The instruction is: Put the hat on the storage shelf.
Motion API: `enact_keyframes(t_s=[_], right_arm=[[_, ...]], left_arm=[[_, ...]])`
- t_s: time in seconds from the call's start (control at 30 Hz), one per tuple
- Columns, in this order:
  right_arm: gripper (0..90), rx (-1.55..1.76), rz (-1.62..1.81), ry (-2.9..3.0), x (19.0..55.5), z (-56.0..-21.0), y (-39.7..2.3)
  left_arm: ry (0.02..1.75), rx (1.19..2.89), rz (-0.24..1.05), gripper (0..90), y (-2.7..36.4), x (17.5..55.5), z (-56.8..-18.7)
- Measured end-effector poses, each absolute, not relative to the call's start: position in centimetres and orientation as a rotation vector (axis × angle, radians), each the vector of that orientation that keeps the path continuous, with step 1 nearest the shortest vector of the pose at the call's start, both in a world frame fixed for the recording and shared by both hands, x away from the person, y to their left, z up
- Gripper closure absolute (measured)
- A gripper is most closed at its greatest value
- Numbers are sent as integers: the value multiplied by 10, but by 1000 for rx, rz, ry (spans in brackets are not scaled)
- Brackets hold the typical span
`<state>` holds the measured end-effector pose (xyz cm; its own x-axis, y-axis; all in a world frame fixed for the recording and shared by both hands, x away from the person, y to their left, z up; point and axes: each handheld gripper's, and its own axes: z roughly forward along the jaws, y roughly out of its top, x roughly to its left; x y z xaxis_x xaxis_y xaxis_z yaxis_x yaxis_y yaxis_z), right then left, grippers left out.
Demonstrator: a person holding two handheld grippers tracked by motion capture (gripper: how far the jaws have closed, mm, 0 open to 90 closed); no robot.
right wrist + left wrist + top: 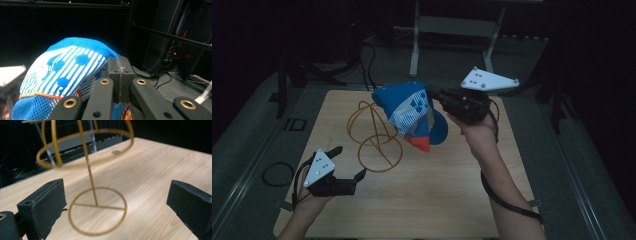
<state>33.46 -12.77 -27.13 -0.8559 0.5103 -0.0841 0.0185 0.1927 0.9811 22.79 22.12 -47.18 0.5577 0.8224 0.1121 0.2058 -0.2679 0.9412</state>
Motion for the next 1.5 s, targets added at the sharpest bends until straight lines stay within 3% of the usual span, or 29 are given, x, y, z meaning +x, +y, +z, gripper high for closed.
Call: enact_keyframes(t_s=[0.47,0.9,1.13,1.5], right_arm=[[900,468,1707,2169,362,-269,-48],[900,441,1663,2341,378,-303,32],[900,470,1610,2402,385,-326,40],[900,549,1645,2411,386,-348,11]], left_arm=[[991,1742,773,26,228,219,-540],[1012,1717,755,26,236,217,-550],[1022,1719,728,26,239,216,-552],[1029,1719,702,26,236,217,-555]])
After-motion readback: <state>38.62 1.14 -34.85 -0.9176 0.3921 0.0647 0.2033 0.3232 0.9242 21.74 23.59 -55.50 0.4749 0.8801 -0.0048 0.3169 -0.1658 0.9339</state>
